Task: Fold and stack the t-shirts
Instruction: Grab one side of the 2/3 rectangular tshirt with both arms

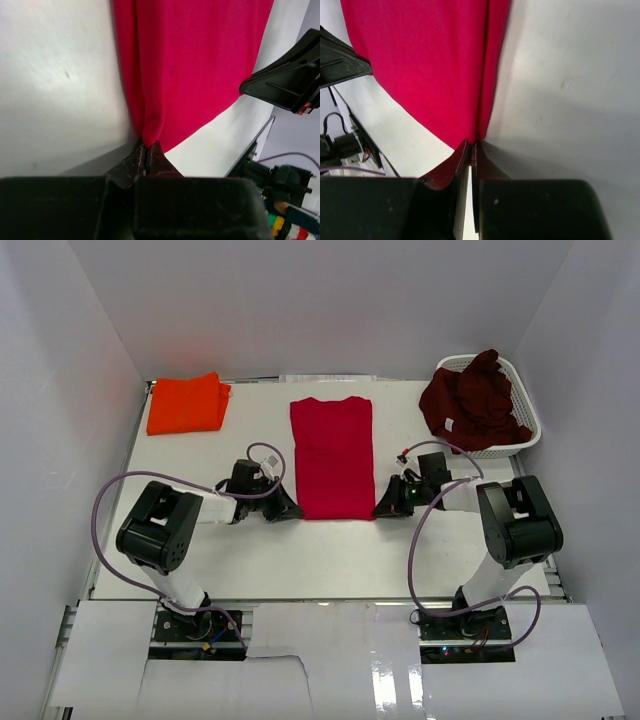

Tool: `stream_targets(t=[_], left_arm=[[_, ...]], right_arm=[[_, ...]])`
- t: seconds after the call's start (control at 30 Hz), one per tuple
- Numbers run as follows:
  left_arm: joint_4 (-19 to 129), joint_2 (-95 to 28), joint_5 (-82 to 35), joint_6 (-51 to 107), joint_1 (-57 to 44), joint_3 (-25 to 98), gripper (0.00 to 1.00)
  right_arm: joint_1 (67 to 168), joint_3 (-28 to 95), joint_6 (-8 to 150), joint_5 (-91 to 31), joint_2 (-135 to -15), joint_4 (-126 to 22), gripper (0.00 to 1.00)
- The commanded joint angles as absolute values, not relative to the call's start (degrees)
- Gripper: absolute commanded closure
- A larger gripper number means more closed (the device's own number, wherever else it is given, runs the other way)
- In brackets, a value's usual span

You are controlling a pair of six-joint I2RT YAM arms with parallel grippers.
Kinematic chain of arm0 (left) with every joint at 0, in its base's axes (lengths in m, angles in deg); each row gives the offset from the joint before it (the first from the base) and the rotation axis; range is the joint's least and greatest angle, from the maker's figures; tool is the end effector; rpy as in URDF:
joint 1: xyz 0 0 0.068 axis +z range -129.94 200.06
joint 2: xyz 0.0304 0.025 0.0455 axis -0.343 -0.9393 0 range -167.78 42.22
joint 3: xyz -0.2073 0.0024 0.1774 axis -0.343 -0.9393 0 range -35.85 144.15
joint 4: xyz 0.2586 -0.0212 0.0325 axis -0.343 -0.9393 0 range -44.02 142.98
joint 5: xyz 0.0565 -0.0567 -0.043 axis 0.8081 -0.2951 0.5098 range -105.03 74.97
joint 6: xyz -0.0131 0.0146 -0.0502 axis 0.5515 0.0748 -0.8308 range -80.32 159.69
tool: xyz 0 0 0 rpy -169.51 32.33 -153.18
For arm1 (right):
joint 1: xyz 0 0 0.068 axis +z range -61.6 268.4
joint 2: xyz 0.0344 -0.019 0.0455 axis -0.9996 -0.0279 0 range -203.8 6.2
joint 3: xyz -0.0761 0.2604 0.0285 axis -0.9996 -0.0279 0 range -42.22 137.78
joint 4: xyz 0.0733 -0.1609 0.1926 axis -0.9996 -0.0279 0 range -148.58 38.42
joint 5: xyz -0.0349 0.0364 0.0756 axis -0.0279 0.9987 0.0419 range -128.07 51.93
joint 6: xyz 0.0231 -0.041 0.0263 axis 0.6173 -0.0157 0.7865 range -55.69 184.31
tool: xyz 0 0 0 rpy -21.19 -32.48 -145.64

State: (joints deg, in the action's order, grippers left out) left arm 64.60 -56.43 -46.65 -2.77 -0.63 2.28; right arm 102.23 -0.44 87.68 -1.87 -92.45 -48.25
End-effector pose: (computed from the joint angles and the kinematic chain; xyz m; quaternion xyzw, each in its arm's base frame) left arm 0.2750 -0.1239 0.1122 -0.0762 0.9028 -0.3942 0.1542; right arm 0.2910 0.0932 0.1195 -0.0217 0.9077 0.3746 0.1877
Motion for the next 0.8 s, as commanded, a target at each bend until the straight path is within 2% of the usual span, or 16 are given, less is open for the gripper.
stream_targets(t=[0.0, 0.27, 0.53, 0.77], left_arm=[[53.77, -56.14, -44.21, 0.14, -4.19, -3.5, 1.0], [53.86, -44.2, -40.35, -10.39, -16.31, -13.68, 1.0], [42.89, -28.21, -37.62, -12.26, -17.21, -18.97, 1.0], [40.76, -28.61, -38.59, -11.03, -17.21, -18.36, 1.0]], right_arm=[[104.48, -7.23, 84.43, -8.1, -90.58, -55.01, 0.92], [109.05, -18.21, 87.94, -9.68, -77.58, -57.99, 0.92], [110.72, -25.08, 90.23, -12.49, -59.91, -68.09, 0.92], [113.36, -25.34, 90.49, -12.22, -55.33, -72.41, 0.92]])
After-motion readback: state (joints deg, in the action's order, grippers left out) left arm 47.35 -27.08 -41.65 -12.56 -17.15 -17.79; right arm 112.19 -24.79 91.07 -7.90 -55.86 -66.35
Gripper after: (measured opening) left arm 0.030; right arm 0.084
